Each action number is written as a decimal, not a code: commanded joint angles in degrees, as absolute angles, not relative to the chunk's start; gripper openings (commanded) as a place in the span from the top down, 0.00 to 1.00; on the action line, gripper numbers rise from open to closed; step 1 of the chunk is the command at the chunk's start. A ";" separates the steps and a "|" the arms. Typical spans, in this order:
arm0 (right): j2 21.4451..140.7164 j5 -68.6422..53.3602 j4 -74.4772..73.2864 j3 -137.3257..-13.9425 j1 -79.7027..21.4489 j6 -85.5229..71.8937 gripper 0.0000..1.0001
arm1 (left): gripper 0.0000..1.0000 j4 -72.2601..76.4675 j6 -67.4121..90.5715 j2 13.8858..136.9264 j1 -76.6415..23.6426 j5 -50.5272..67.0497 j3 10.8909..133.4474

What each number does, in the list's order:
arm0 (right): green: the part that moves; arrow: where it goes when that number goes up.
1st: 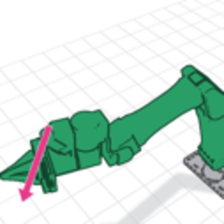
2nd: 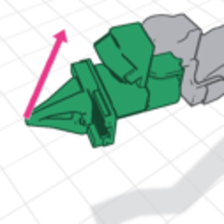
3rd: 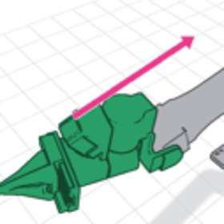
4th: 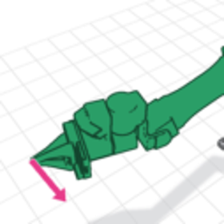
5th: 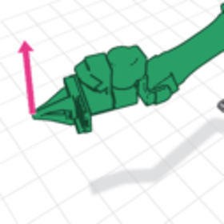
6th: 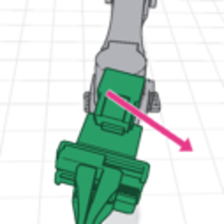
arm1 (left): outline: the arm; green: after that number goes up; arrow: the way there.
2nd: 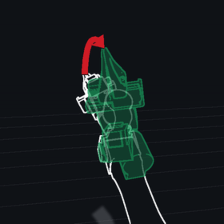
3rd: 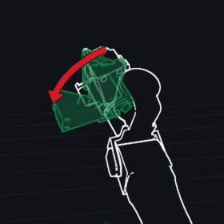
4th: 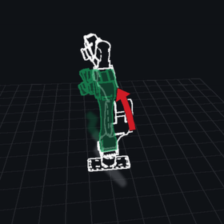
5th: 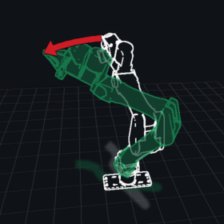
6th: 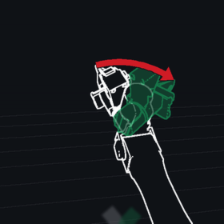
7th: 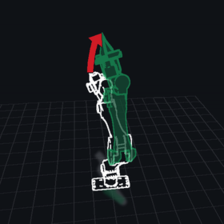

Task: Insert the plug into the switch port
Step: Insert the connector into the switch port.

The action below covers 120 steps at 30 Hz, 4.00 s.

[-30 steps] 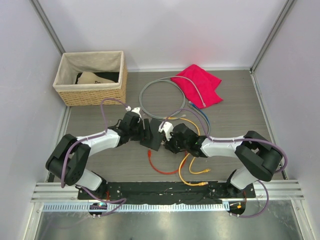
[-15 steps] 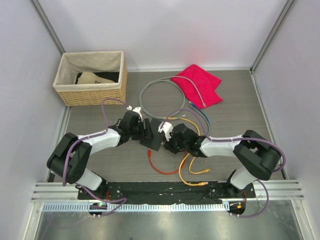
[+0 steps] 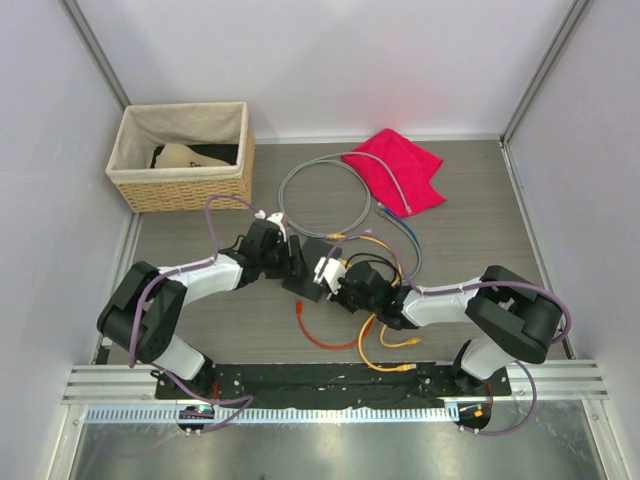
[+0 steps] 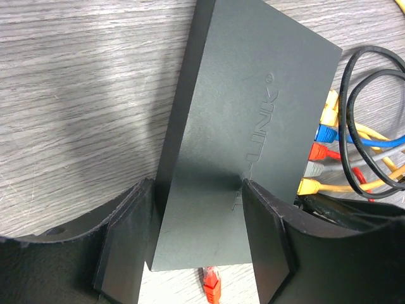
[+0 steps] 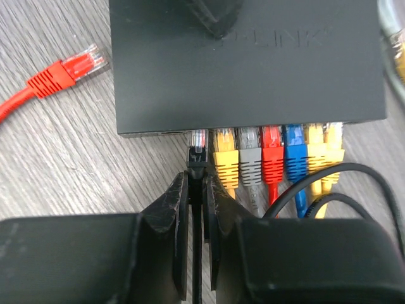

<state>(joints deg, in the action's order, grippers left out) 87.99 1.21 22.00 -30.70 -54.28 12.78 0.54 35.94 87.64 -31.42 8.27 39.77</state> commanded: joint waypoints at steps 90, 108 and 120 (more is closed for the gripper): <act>83.76 2.81 2.38 -46.49 -57.83 7.29 0.49 | 0.49 -20.48 38.32 95.36 -38.23 -9.85 42.10; 85.25 -4.65 -10.90 -47.99 -51.15 8.17 0.62 | 0.49 -19.69 37.88 93.78 -38.23 -6.33 42.10; 89.12 -4.39 -10.81 -49.22 -50.45 9.05 0.64 | 0.50 -18.99 37.88 93.95 -38.23 -4.75 42.01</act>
<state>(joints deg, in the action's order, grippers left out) 88.25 -3.86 -11.16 -46.76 -50.78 8.43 -10.07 39.57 89.34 -37.50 -8.73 46.06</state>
